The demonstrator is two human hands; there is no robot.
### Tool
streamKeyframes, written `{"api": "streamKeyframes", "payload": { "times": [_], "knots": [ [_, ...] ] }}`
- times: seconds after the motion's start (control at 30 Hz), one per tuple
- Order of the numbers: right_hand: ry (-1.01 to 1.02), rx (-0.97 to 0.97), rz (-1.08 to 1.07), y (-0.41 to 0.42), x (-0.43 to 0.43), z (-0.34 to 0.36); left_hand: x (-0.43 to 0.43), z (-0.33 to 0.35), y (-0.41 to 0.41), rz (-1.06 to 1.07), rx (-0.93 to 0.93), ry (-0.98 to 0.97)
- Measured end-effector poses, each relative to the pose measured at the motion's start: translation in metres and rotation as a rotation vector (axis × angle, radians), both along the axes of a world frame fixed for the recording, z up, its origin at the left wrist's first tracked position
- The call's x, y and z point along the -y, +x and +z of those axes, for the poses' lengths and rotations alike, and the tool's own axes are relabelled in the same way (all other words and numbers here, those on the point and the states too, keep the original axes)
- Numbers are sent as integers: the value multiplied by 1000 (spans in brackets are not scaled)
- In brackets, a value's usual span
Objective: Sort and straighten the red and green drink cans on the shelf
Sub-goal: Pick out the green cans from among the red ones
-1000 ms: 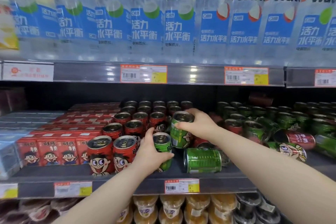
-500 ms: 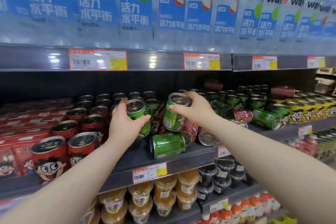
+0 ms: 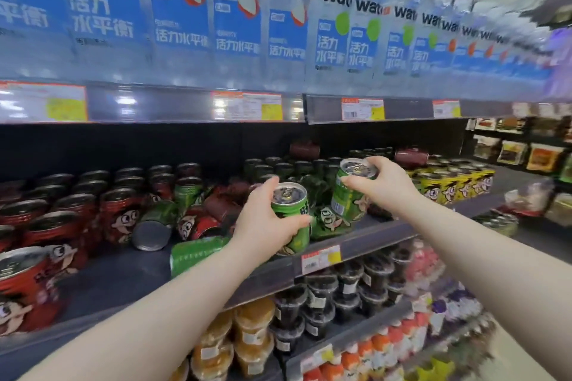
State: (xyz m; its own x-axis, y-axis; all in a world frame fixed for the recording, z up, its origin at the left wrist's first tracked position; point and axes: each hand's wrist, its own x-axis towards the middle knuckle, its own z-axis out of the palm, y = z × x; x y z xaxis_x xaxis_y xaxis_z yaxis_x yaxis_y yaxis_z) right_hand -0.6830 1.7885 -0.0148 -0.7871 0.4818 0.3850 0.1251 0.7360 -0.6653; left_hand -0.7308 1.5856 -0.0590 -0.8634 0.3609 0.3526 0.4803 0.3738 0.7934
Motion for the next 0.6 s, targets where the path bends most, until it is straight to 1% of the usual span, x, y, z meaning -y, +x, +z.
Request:
{"api": "streamKeyframes", "payload": {
  "times": [0.13, 0.27, 0.43, 0.6],
  "knots": [
    [12, 85, -4, -11, -65, -10, -54, -2, 2, 18, 37, 15],
    [32, 152, 79, -34, -114, -21, -96, -2, -2, 94, 79, 32],
    [81, 242, 241, -65, -147, -36, -127, -4, -8, 231, 57, 57],
    [227, 370, 357, -81, -167, -53, -139, -6, -7, 341, 40, 61]
  ]
}}
